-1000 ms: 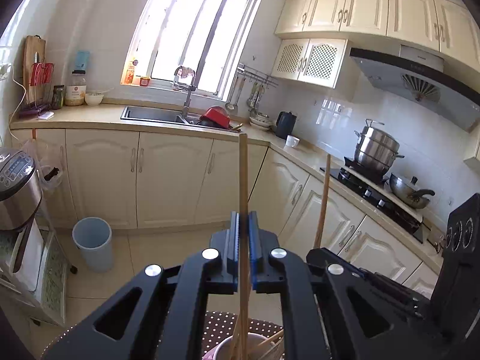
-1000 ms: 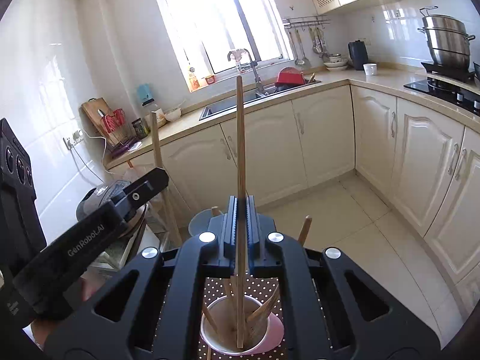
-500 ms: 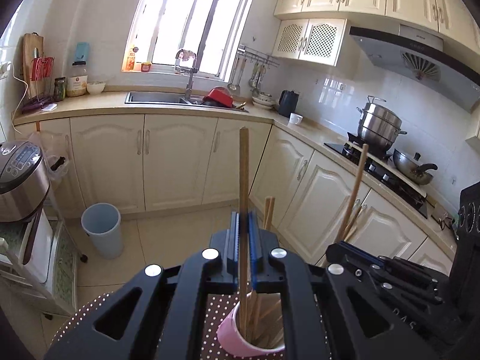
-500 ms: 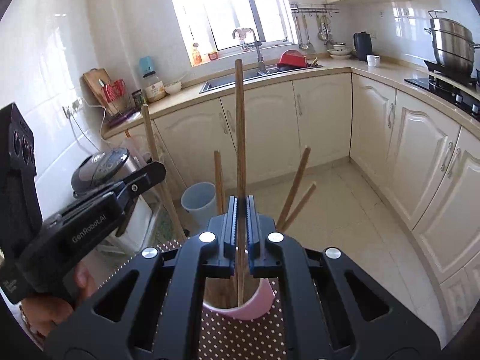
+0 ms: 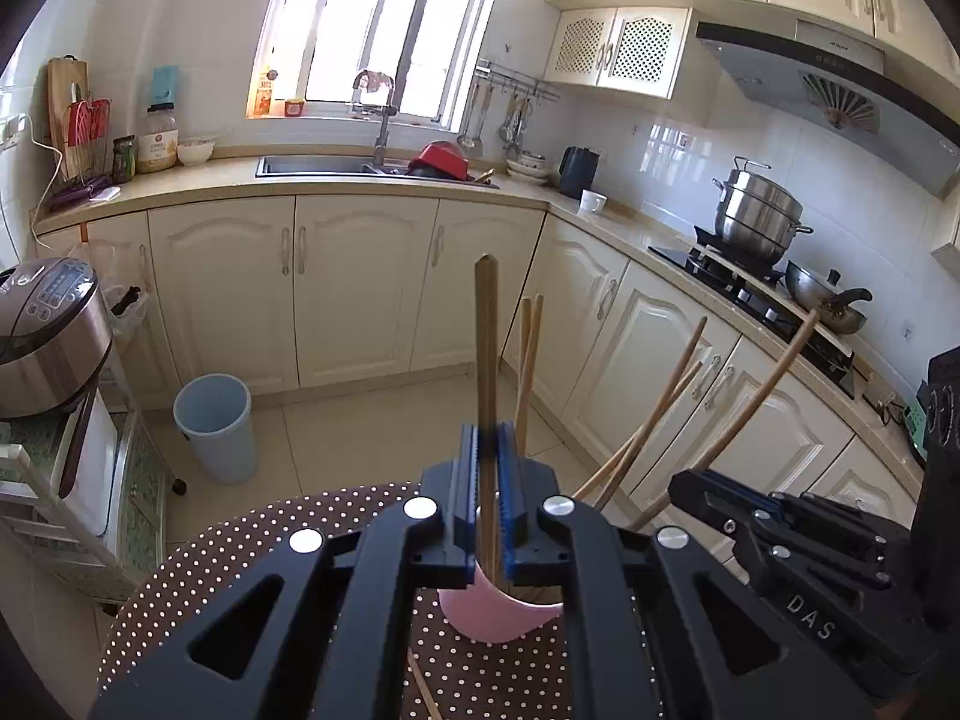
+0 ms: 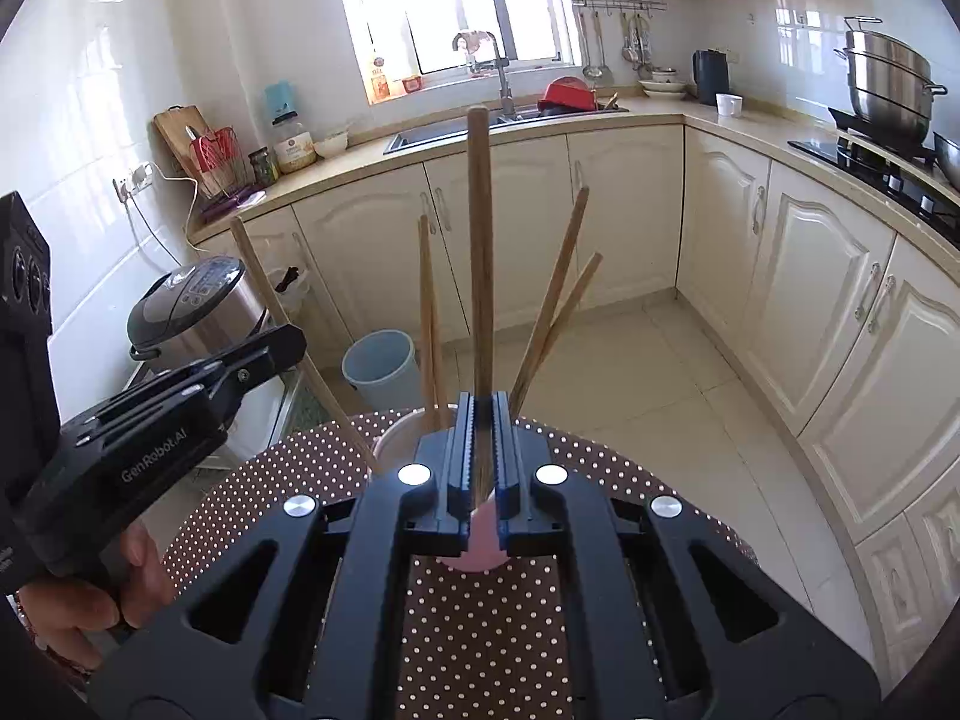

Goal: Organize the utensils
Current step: 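Open both tools to release the chopsticks into the pink cup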

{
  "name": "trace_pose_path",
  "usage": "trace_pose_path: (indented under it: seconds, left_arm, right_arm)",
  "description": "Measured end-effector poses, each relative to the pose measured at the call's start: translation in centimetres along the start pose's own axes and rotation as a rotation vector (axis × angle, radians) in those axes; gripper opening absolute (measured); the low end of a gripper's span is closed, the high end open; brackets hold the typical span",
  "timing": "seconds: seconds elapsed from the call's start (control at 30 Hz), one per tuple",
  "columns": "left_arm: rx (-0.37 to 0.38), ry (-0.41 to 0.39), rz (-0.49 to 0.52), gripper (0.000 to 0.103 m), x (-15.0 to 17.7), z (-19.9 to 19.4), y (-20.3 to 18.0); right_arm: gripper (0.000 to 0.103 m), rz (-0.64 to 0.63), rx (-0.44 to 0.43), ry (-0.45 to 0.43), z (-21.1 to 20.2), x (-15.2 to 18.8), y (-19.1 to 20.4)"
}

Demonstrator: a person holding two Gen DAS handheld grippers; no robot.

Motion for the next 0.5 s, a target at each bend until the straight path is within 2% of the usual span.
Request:
trace_pose_path:
  seconds: [0.23,0.33,0.5]
  left_arm:
    - [0.004,0.041,-0.010,0.008,0.1,-0.3,-0.1]
    - [0.008,0.065,-0.034,0.029,0.4,-0.4,0.1]
    - [0.009,0.082,-0.026,0.029,0.6,-1.1,0.2]
  right_arm:
    - [0.007,0.025,0.011,0.041,0.2,1.0,-0.3]
    - [0.007,0.044,0.010,0.051,0.1,1.2,-0.4]
    - [0.007,0.079,0.011,0.071,-0.4,1.2,-0.6]
Point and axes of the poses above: each gripper's, at about its wrist camera, not at the fingertips, and z roughly the way its jaws point, y to its left, x to its underside, the point moved 1 cm from there along z, roughly the way its jaws point, and after that the axes turned 11 degrees about z, right-handed, at the moved point
